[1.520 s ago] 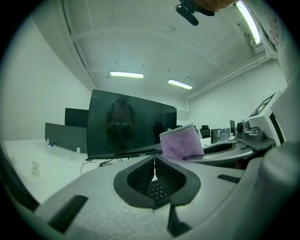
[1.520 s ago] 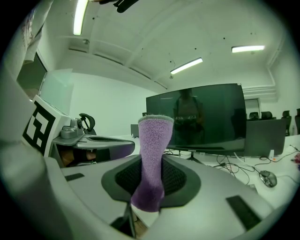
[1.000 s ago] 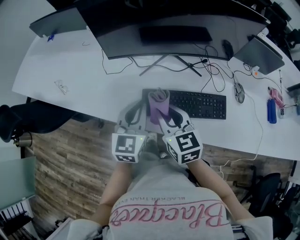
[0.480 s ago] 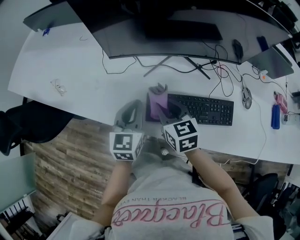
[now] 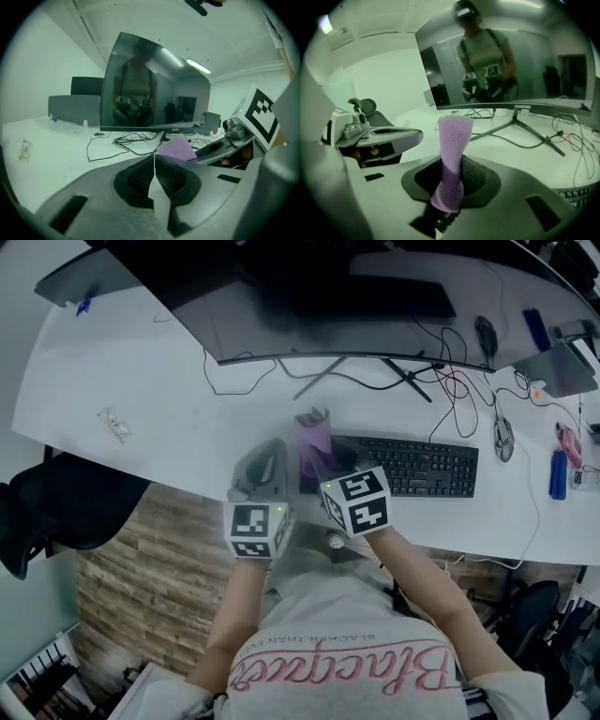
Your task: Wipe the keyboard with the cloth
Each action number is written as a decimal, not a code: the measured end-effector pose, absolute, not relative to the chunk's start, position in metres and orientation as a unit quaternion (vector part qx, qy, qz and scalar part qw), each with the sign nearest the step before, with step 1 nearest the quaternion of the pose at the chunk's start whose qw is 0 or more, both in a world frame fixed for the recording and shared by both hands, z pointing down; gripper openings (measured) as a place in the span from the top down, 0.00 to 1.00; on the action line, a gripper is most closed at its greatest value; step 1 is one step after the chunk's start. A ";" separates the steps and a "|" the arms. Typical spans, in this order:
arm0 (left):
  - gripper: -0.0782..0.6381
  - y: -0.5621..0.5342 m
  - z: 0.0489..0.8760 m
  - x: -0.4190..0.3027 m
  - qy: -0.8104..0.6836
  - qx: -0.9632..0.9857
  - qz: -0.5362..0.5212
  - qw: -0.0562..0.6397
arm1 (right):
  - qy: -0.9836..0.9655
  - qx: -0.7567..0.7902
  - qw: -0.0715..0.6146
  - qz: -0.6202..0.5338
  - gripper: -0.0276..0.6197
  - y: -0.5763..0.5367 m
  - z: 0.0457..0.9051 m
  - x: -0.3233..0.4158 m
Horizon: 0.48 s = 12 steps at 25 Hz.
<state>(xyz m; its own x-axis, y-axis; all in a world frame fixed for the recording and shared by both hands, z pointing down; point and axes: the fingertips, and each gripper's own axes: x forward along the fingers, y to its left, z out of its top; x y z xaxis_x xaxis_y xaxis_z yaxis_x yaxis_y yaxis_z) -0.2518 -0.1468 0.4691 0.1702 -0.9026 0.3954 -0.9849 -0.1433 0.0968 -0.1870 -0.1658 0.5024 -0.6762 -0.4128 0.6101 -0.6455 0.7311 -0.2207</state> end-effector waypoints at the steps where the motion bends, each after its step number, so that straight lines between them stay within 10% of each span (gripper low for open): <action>1: 0.88 -0.149 0.471 -0.253 -0.631 0.747 0.122 0.169 | -0.888 0.302 0.278 0.209 0.82 -0.167 0.505 -0.188; 12: 0.88 -0.165 0.489 -0.259 -0.616 0.755 0.118 0.193 | -0.865 0.323 0.324 0.207 0.82 -0.181 0.528 -0.198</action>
